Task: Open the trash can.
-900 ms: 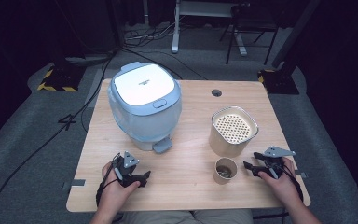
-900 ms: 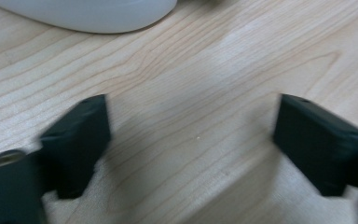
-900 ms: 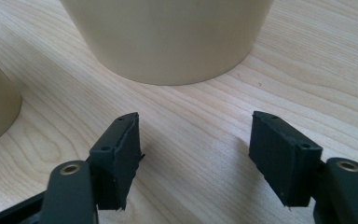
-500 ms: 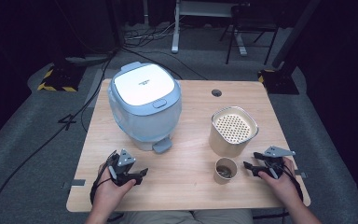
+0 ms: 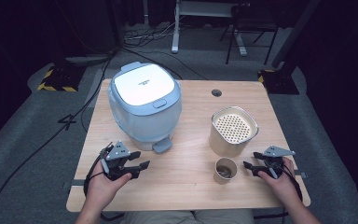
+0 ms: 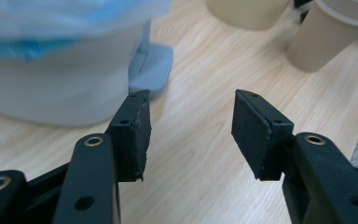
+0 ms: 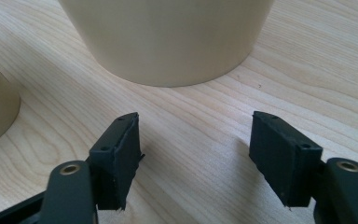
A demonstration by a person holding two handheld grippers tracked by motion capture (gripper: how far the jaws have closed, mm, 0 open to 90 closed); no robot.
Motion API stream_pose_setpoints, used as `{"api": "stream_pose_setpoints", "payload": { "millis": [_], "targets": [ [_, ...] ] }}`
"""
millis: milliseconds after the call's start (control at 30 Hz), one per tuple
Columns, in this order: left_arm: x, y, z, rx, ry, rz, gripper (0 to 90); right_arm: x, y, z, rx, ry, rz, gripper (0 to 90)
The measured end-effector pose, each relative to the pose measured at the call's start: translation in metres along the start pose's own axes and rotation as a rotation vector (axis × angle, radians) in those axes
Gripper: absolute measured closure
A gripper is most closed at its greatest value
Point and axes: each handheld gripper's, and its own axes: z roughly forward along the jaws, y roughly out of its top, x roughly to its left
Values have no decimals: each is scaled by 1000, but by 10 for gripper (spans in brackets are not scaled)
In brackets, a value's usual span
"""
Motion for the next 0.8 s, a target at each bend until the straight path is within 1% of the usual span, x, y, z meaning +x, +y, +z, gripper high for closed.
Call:
{"api": "stream_pose_setpoints", "payload": {
  "millis": [67, 133, 167, 200, 233, 267, 300, 333, 367, 400, 433, 467, 500, 533, 567, 600, 633, 667, 700, 733, 800],
  "targets": [
    [-2, 6, -3, -25, -22, 9, 473, 0, 0, 0, 0, 0, 0, 337],
    [-2, 15, -7, -68, -63, 6, 487, 0, 0, 0, 0, 0, 0, 337],
    [-2, 18, -8, -79, -77, -3, 491, 0, 0, 0, 0, 0, 0, 336],
    [-2, 18, -8, -79, -77, -3, 497, 0, 0, 0, 0, 0, 0, 336],
    [1, 26, -11, -96, -83, 0, 507, 0, 0, 0, 0, 0, 0, 336],
    [1, 26, -11, -96, -83, 0, 517, 0, 0, 0, 0, 0, 0, 336],
    [2, 31, -12, -105, -87, 2, 517, 0, 0, 0, 0, 0, -1, 336],
    [2, 35, -14, -108, -88, 7, 544, 0, 0, 0, 0, 0, 0, 336],
    [2, 41, -17, -119, -95, 12, 551, 0, 0, 0, 0, 0, 0, 336],
    [2, 41, -17, -119, -95, 12, 563, 0, 0, 0, 0, 0, 0, 336],
    [2, 49, -20, -132, -112, 14, 571, 0, 0, 0, 0, 0, 0, 336],
    [2, 53, -21, -138, -117, 20, 576, 0, 0, 0, 0, 0, 0, 336],
    [2, 53, -21, -138, -117, 20, 589, 0, 0, 0, 0, 0, 0, 336],
    [2, 57, -23, -144, -120, 22, 589, 0, 0, 0, 0, 0, 0, 336],
    [2, 64, -25, -139, -136, 49, 623, 0, 0, 0, 0, 0, 0, 336],
    [2, 64, -25, -139, -136, 49, 641, 0, 0, 0, 0, 0, 0, 336],
    [3, 68, -26, -134, -159, 61, 658, 0, 0, 0, 0, -2, -2, 336],
    [4, 74, -28, -148, -184, 73, 669, 0, 0, 0, 0, -3, -2, 337],
    [5, 77, -29, -158, -202, 77, 674, 1, 0, 0, 0, -4, -3, 338],
    [5, 77, -29, -158, -202, 77, 678, 1, 0, 0, 0, -4, -3, 338],
    [9, 85, -31, -178, -210, 70, 678, 1, 0, 0, -1, -6, -1, 337]
  ]
}}
